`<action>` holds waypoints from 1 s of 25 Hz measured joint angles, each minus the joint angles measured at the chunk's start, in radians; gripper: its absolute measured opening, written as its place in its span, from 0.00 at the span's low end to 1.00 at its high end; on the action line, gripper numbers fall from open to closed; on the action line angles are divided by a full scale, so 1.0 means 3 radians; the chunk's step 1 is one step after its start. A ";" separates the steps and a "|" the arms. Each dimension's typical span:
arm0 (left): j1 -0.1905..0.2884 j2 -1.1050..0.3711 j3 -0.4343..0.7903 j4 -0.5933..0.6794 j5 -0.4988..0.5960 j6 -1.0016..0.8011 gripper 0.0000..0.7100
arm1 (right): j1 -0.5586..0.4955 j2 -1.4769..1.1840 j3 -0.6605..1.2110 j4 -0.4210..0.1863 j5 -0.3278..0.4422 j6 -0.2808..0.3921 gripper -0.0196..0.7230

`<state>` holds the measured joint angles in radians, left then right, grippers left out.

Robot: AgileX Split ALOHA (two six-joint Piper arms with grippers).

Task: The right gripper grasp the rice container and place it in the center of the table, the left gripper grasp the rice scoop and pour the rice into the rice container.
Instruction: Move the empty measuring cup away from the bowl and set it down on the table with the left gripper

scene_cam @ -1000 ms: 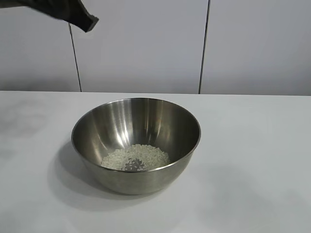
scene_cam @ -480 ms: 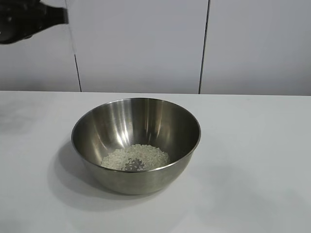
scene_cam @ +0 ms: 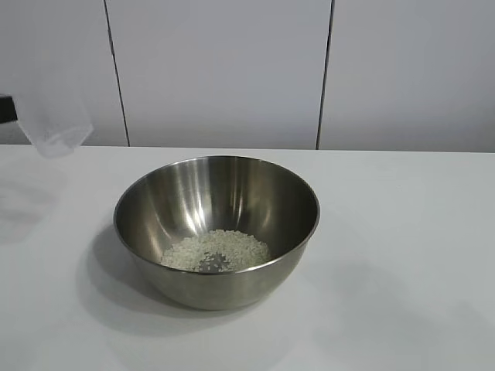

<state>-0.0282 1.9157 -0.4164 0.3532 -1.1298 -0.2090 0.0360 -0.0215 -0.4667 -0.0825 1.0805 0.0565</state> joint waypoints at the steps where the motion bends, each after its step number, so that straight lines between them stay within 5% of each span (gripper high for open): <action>1: 0.0000 0.0103 0.0000 0.0000 0.0000 0.0018 0.01 | 0.0000 0.0000 0.0000 0.0000 0.0000 0.0000 0.70; 15: 0.0012 0.0296 -0.0006 0.0000 -0.0022 0.0969 0.03 | 0.0000 0.0000 0.0000 0.0000 0.0000 0.0000 0.70; 25: 0.0012 0.0296 0.0022 0.0000 0.0071 0.0970 0.35 | 0.0000 0.0000 0.0000 0.0000 0.0000 0.0000 0.70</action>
<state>-0.0247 2.0045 -0.4098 0.3532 -1.1084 0.0821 0.0360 -0.0215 -0.4667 -0.0825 1.0805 0.0565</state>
